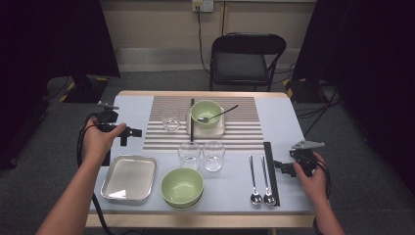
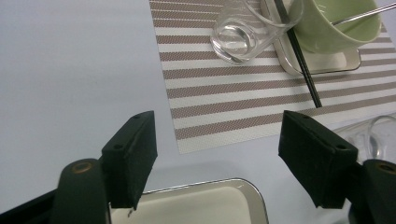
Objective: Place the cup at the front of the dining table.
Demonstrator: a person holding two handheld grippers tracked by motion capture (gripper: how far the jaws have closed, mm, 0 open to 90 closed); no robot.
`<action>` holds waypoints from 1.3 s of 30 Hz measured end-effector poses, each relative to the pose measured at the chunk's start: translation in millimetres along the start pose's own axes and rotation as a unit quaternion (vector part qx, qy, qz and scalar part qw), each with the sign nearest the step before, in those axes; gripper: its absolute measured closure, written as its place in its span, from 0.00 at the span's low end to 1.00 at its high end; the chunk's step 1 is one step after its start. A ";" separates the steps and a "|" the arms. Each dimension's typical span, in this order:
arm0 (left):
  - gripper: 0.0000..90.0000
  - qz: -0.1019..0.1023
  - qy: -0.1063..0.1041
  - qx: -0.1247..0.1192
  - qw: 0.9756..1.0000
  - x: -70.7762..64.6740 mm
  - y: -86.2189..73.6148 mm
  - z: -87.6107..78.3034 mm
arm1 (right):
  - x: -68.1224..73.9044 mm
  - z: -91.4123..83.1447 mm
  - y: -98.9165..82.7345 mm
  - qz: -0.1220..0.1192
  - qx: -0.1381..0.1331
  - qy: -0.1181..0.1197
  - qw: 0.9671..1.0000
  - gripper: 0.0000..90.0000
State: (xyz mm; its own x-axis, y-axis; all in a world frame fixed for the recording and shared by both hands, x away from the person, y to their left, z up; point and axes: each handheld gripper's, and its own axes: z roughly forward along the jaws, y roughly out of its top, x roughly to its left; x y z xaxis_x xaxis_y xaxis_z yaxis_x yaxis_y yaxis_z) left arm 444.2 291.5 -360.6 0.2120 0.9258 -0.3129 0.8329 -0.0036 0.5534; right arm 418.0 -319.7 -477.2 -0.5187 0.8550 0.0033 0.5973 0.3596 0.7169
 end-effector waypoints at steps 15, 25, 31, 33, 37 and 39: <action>0.29 -0.003 -0.007 -0.003 1.000 7.4 -13.3 -3.4 | 0.1 0.0 0.0 0.000 0.000 0.000 1.000 0.17; 0.29 -0.001 -0.009 0.003 1.000 11.4 -19.5 -5.4 | 0.1 0.0 0.0 0.001 0.000 0.000 1.000 0.17; 0.29 -0.002 -0.008 0.000 1.000 12.0 -22.7 -5.6 | 0.2 0.0 0.0 0.001 0.000 0.000 1.000 0.17; 0.29 -0.001 -0.008 0.002 1.000 13.0 -24.0 -4.9 | 0.2 0.0 0.0 0.001 0.000 0.000 1.000 0.17; 0.29 0.001 -0.009 0.003 1.000 14.3 -25.7 -4.3 | 0.0 0.0 0.0 0.000 0.000 0.000 1.000 0.17; 0.29 -0.003 -0.008 0.001 1.000 14.5 -26.6 -3.9 | 0.0 0.0 0.0 0.000 0.000 0.000 1.000 0.17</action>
State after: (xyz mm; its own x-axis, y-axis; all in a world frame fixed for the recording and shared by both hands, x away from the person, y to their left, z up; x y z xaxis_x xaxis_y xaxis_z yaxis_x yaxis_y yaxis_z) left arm 423.2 306.5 -376.9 0.2151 0.9196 -0.3287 0.8354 0.0011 0.5496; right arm 418.0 -319.7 -477.3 -0.5188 0.8549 0.0035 0.5973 0.3595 0.7170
